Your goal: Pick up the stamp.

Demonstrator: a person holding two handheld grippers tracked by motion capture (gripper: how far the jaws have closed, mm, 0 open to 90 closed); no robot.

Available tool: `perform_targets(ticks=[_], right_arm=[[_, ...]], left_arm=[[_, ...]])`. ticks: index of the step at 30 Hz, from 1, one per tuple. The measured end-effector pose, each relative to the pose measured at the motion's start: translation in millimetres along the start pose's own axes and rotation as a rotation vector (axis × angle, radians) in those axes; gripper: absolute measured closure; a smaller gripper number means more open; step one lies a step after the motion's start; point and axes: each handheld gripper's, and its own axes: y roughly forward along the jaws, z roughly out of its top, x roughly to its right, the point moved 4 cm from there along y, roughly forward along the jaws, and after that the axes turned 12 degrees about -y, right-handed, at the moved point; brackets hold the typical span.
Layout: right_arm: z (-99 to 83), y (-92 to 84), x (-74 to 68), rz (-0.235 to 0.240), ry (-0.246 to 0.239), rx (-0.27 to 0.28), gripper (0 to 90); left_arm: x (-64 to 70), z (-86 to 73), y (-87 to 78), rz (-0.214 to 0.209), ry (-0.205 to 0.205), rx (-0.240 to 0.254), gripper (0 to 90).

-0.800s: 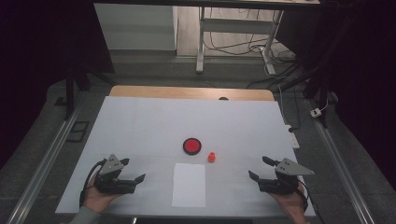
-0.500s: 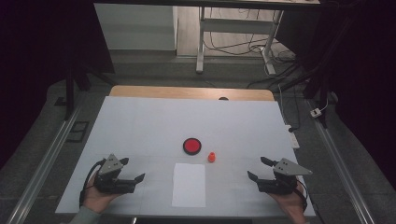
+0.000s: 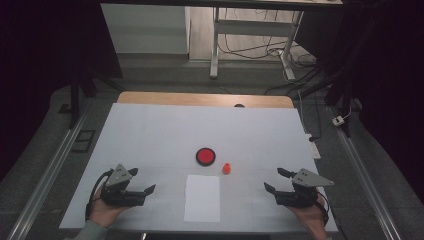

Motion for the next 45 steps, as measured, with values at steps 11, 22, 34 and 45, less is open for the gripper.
perform_targets(ticks=[11,22,34,45], right_arm=[[23.6,6.6,-0.4,0.009,-0.017,0.015,27.7],[45.0,22.5,-5.0,0.05,-0.018,0.016,29.0],[66.0,47.7,-13.3,0.108,-0.041,0.001,30.0],[76.0,63.4,-15.8,0.121,-0.043,-0.016,30.2]], left_arm=[[0.3,1.6,0.7,-0.005,0.004,-0.003,15.3],[0.6,1.2,2.1,-0.01,0.01,-0.009,15.5],[0.1,0.7,2.5,-0.013,0.014,-0.01,15.8],[-0.1,-0.1,4.3,-0.013,0.014,-0.016,15.9]])
